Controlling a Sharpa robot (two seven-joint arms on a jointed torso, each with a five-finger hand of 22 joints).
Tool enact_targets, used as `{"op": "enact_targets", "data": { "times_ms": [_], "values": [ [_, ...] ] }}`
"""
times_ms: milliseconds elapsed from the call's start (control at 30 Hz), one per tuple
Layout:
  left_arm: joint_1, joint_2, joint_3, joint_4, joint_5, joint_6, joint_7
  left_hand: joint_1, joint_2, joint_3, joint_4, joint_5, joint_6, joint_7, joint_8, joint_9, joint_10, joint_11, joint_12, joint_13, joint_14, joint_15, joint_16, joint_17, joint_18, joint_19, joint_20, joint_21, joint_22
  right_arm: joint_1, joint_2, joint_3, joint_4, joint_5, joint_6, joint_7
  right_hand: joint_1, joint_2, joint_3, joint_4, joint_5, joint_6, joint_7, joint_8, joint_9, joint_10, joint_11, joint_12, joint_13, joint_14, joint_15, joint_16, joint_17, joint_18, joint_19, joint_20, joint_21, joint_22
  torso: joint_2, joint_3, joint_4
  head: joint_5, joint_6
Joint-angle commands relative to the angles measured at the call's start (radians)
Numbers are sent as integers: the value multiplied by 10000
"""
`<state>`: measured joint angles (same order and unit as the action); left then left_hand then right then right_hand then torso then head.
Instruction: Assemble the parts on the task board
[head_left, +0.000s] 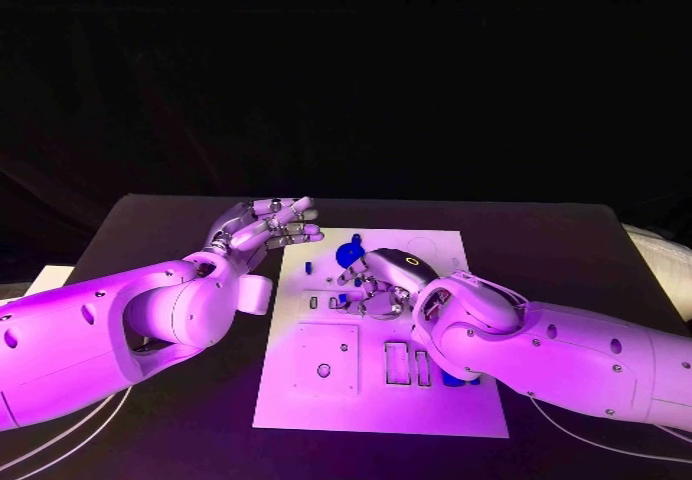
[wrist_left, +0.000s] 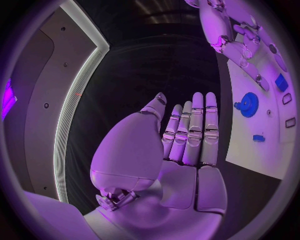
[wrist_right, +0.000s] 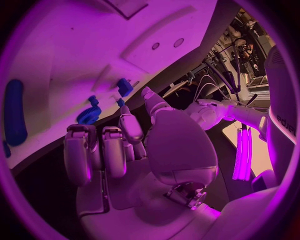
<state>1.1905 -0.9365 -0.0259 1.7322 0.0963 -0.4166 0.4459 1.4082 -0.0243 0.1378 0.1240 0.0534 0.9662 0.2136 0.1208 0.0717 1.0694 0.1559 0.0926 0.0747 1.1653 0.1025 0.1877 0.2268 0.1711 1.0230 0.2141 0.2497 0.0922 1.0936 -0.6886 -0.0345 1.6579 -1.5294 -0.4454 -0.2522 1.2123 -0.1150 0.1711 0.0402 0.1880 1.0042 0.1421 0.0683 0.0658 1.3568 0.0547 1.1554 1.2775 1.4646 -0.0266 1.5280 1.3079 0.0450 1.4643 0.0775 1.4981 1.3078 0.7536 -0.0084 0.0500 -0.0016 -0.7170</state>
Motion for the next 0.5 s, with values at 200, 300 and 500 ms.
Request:
{"op": "enact_targets", "data": {
  "times_ms": [200, 300, 500],
  "values": [
    [6, -9, 6, -273, -1457, 465, -1742, -416, 76, -185, 92, 60, 523, -448, 58, 56, 1529, -615, 523, 333, 2490, -806, 2404, 1635, 122, 1984, -804, 1448, 728, 580, -913, 135, 733, 2299, -356, 2488, 95, 30, -124, 1, 62, -107, 13, -20, -4, -171, 19, -118, -85, 847, 80, -61, 1657, -61, 207, 80, -89, 786, -42, 23, -19, 3, 26],
    [9, -32, 6, -346, -2484, 841, -3072, -806, 131, -394, 378, 247, 877, -836, 265, 148, 2452, -943, 1345, 944, 3391, -1222, 7515, 6435, 96, 2814, -1180, 2556, 1376, 869, -1379, 150, 955, 3385, 122, 2879, 256, 117, -148, -48, 141, -125, 23, -6, 1, -291, 27, -266, -199, 799, 89, -164, 1474, -21, 107, 92, -185, 592, -80, 43, -41, 31, -8],
    [153, 1, 11, -550, -5925, 2660, -7240, -1725, 303, -1528, 1310, 101, 1028, -1161, 1297, 773, 2004, -1258, 5170, 4314, 3673, -1503, 13027, 12321, -547, 3619, -1607, 8269, 7476, 1440, -2441, 159, 1261, 5302, 336, 3225, 388, 263, -168, -71, 229, -87, 20, 29, 14, -304, 23, -266, -221, 786, 88, -198, 1428, -13, 86, 96, -211, 556, -174, 79, -140, 81, -26]
  ]
}}
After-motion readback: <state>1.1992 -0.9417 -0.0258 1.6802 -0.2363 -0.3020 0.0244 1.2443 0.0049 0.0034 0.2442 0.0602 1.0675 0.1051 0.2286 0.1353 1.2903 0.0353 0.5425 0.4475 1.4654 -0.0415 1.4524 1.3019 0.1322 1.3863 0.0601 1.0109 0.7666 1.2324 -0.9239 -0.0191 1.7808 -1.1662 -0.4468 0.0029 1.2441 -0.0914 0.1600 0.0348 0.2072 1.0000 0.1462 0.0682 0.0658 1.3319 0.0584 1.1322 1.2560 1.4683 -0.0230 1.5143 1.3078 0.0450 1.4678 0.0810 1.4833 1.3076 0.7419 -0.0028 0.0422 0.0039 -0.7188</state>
